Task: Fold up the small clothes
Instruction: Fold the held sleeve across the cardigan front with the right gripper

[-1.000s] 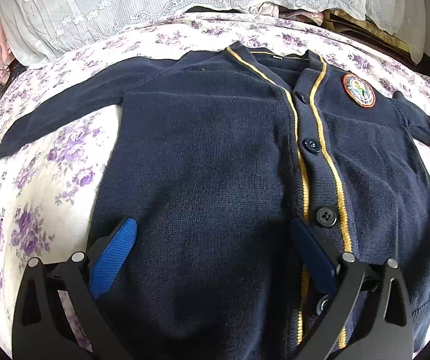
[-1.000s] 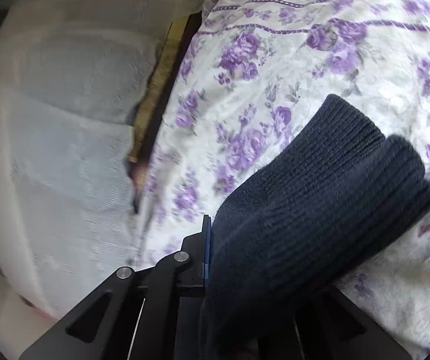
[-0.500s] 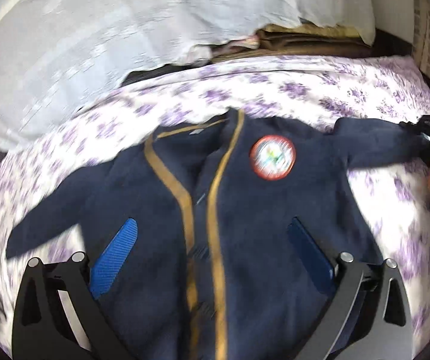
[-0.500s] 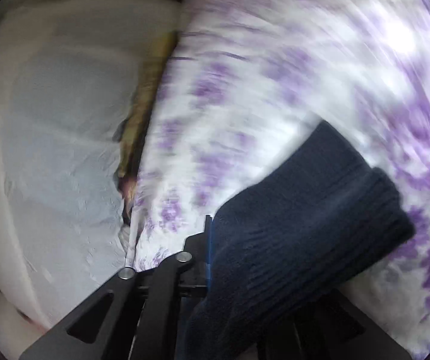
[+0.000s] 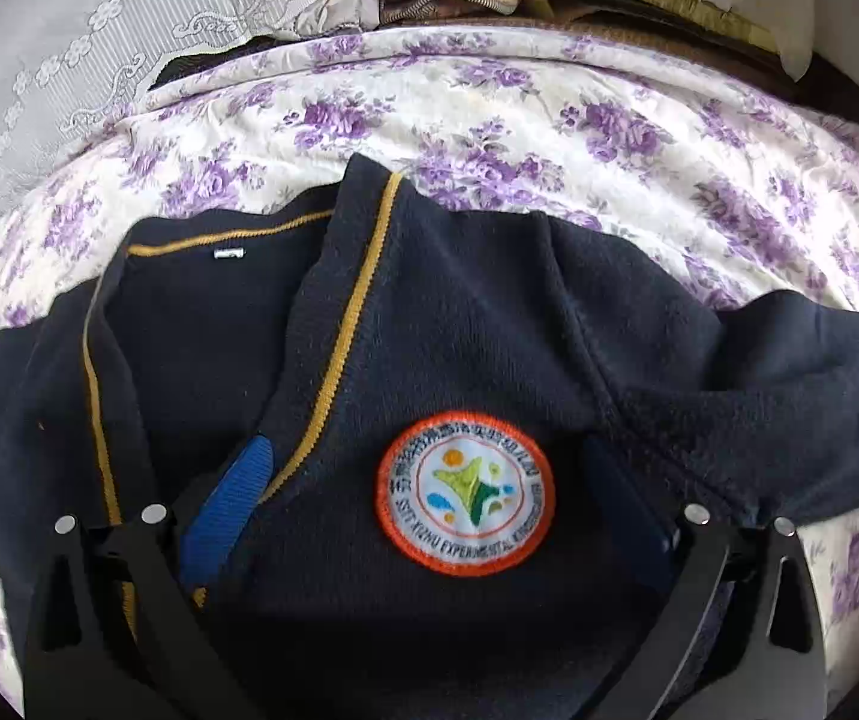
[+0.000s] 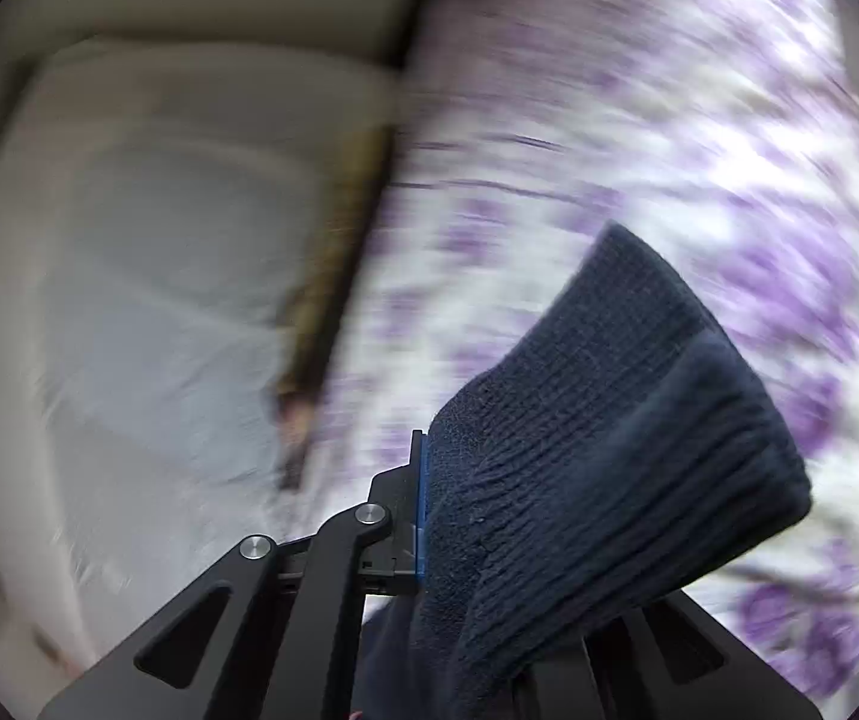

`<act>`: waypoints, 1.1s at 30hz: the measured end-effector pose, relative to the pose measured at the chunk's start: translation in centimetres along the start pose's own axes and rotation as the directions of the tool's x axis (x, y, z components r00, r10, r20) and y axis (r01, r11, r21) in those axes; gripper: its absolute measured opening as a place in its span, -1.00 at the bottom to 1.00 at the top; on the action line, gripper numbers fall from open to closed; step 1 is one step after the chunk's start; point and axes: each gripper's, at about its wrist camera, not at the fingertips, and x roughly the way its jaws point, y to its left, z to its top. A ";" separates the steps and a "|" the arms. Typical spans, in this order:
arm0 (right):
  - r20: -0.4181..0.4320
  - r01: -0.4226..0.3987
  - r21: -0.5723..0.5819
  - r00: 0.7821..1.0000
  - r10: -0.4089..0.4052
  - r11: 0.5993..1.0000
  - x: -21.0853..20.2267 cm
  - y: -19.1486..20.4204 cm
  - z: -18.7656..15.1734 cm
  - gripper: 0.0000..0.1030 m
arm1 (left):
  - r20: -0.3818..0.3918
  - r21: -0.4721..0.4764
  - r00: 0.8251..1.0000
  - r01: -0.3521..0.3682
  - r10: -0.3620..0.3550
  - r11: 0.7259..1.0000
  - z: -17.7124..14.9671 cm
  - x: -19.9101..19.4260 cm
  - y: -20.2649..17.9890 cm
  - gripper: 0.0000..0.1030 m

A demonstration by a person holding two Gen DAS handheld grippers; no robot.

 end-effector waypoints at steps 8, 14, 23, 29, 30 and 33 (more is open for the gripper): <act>-0.094 -0.149 -0.233 0.987 0.130 0.961 -0.6 6.7 -1.9 -0.91 | 0.056 -0.021 0.993 0.103 -0.102 0.994 -0.3 -4.9 4.4 0.91; -0.266 -0.225 -0.407 0.956 0.121 0.885 0.9 13.1 -7.4 -0.87 | 0.049 -0.135 0.991 0.130 -0.124 0.982 0.1 -5.2 10.1 0.91; -0.443 -0.341 -0.537 0.892 0.086 0.771 1.9 20.4 -18.8 -0.87 | 0.018 -0.116 0.993 0.121 -0.119 0.986 0.3 -3.5 11.9 0.91; -0.515 -0.389 -0.631 0.857 0.012 0.671 4.4 24.9 -27.2 -0.86 | 0.022 -0.189 0.990 0.143 -0.142 0.971 0.5 -3.1 15.8 0.91; -0.524 -0.389 -0.652 0.852 -0.016 0.650 5.2 25.3 -29.0 -0.85 | 0.023 -0.204 0.990 0.139 -0.137 0.969 0.5 -3.1 16.6 0.91; -0.549 -0.386 -0.689 0.831 -0.094 0.613 7.7 26.2 -33.3 -0.72 | 0.030 -0.281 0.994 0.110 -0.106 0.953 0.3 -3.2 20.4 0.91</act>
